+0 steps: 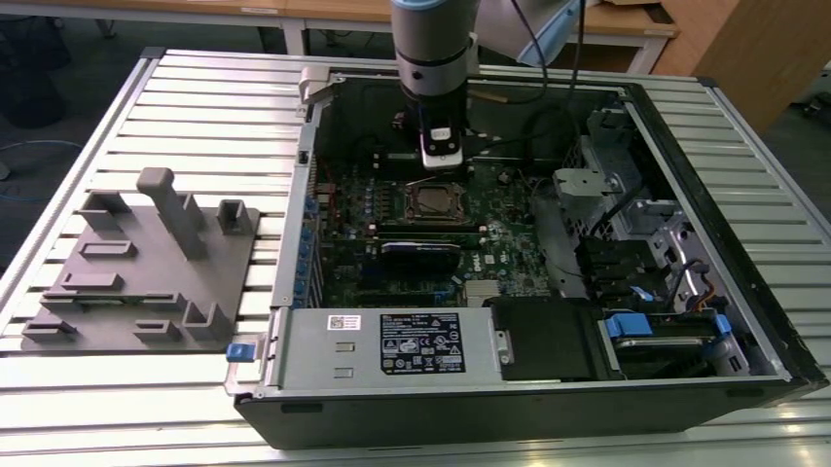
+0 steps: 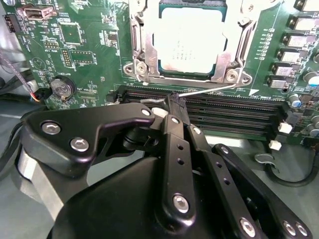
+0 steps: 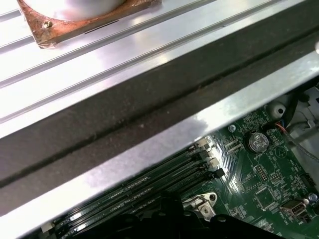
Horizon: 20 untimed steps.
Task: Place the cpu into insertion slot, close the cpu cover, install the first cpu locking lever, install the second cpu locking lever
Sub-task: 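Install the first cpu locking lever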
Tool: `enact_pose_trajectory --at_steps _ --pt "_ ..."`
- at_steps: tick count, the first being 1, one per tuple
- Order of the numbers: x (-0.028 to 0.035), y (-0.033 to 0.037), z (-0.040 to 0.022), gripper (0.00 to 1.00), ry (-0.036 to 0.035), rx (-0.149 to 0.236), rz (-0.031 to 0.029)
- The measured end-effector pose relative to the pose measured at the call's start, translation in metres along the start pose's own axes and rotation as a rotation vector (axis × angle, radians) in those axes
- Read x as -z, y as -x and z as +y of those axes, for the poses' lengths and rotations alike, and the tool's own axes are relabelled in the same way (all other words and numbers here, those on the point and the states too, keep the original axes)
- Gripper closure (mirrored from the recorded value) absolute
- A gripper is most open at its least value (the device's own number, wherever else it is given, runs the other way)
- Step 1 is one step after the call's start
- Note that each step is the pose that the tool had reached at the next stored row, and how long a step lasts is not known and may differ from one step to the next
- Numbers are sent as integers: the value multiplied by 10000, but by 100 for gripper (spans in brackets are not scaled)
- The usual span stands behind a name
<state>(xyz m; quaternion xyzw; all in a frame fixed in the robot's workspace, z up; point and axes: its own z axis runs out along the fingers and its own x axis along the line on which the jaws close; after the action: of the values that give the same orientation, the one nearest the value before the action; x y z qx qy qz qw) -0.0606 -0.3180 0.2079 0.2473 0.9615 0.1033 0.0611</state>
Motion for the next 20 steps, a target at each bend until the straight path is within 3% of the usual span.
enact_pose_trajectory --at_steps 5,13,18,20 --pt "-13 -1 -3 90 48 17 -88" --pt "-28 -2 -7 90 59 20 -108" --pt "-43 -3 -10 90 116 41 -212" --pt "-44 -3 -10 90 123 44 -223"
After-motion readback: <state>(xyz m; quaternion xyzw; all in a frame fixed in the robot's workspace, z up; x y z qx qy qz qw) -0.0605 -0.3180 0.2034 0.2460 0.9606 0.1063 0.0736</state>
